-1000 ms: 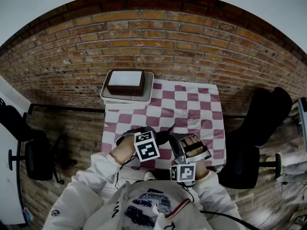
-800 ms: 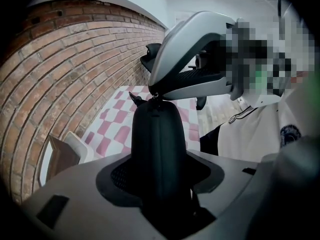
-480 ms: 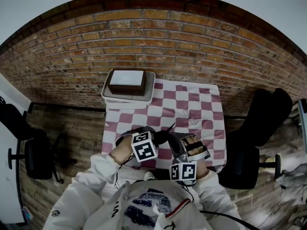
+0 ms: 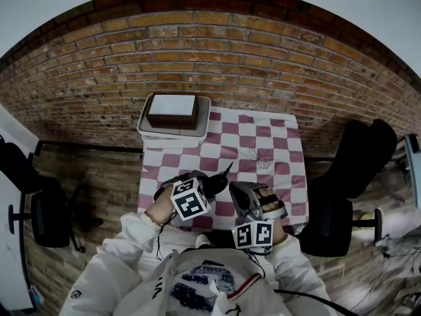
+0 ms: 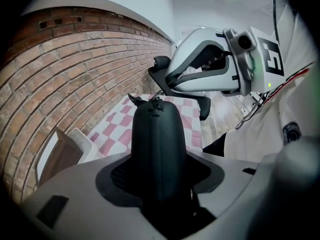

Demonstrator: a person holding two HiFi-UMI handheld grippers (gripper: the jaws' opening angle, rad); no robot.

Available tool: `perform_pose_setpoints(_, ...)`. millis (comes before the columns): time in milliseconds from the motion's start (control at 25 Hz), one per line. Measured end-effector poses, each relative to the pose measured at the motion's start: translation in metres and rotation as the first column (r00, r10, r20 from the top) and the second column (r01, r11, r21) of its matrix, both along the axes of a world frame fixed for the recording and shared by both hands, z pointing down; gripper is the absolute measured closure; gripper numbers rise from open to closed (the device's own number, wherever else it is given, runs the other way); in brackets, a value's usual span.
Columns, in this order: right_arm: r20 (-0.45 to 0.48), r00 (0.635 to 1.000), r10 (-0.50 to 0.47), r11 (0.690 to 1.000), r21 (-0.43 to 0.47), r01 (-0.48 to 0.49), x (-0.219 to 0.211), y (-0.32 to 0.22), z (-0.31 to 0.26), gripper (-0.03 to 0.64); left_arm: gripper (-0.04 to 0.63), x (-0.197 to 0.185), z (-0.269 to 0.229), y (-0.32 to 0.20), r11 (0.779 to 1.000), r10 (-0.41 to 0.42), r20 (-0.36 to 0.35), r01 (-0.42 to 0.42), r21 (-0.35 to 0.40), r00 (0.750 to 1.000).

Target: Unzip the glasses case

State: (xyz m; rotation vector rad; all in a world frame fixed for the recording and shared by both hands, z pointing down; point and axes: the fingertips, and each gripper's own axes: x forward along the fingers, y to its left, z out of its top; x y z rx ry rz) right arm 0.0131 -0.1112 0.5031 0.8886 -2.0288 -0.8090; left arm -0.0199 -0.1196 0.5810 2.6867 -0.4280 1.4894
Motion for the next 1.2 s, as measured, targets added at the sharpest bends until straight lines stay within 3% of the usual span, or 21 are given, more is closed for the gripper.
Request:
perform_pose_setpoints(440,0.275,0.954,0.120,0.987,-0.138,-0.084,0.015,-0.016,-0.022,0.598,0.337,-0.013,-0.015,-0.014,0.987,-0.158,-0.182,0.163,0.012,0.971)
perform_pose_setpoints(560,0.382,0.912,0.149,0.981,-0.176,-0.087,0.022,-0.027,-0.031,0.598,0.337,-0.011,-0.025,-0.022,0.980,-0.187,-0.234,0.198,0.026,0.954)
perform_pose_setpoints(640,0.472,0.863,0.179,0.972,-0.219,-0.081,0.026,-0.034,-0.039,0.598,0.337,-0.009,-0.035,-0.026,0.974,-0.200,-0.274,0.222,0.049,0.941)
perform_pose_setpoints(800,0.631,0.738,0.239,0.952,-0.303,-0.049,0.043,-0.046,-0.051,0.600,0.337,-0.004,-0.061,-0.038,0.944,-0.265,-0.386,0.319,0.083,0.884)
perform_pose_setpoints(960,0.716,0.628,0.303,0.932,-0.361,-0.038,0.071,-0.057,-0.055,0.600,0.337,-0.002,-0.084,-0.051,0.888,-0.329,-0.502,0.443,0.125,0.800)
perform_pose_setpoints(1080,0.739,0.596,0.316,0.932,-0.360,-0.047,0.090,-0.058,-0.060,0.600,0.337,0.001,-0.095,-0.056,0.853,-0.359,-0.556,0.506,0.131,0.750)
perform_pose_setpoints(1200,0.761,0.555,0.335,0.929,-0.365,-0.061,0.106,-0.058,-0.062,0.600,0.337,0.004,-0.105,-0.058,0.826,-0.360,-0.585,0.540,0.162,0.727)
